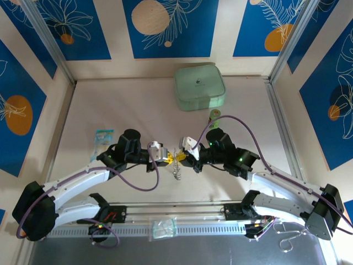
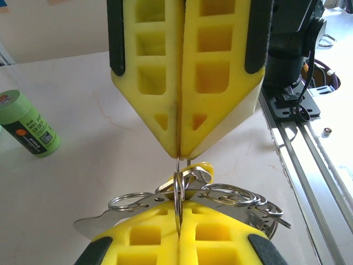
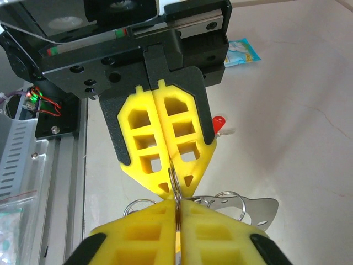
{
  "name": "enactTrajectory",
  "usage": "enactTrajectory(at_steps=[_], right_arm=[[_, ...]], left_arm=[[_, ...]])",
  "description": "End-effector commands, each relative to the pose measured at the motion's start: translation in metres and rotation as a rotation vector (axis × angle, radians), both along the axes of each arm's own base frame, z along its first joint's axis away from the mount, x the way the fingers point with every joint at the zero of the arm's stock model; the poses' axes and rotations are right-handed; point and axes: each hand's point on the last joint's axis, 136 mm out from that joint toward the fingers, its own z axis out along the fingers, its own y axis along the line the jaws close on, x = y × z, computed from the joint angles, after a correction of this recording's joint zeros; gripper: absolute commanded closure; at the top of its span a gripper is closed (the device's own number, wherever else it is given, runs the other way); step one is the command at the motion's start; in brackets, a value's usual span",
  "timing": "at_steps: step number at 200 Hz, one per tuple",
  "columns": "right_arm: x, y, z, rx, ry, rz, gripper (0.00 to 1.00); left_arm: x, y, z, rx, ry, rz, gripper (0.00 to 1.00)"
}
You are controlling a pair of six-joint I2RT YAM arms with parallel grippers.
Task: Put the keys on the keyring
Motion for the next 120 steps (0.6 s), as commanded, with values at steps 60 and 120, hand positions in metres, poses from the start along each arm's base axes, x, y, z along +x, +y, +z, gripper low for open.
enactTrajectory(at_steps=[60, 120], right_arm=[[-0.001, -0.002, 0.001, -0.030, -0.010, 0.022, 1.00], [0.000, -0.006, -0.023, -0.065, 0.029, 0.005, 1.00]], left_arm=[[-0.009, -0.002, 0.012, -0.049, -0.039, -0.047, 1.00], [-0.017, -0.001, 0.017, -0.072, -0.052, -0.087, 1.00]])
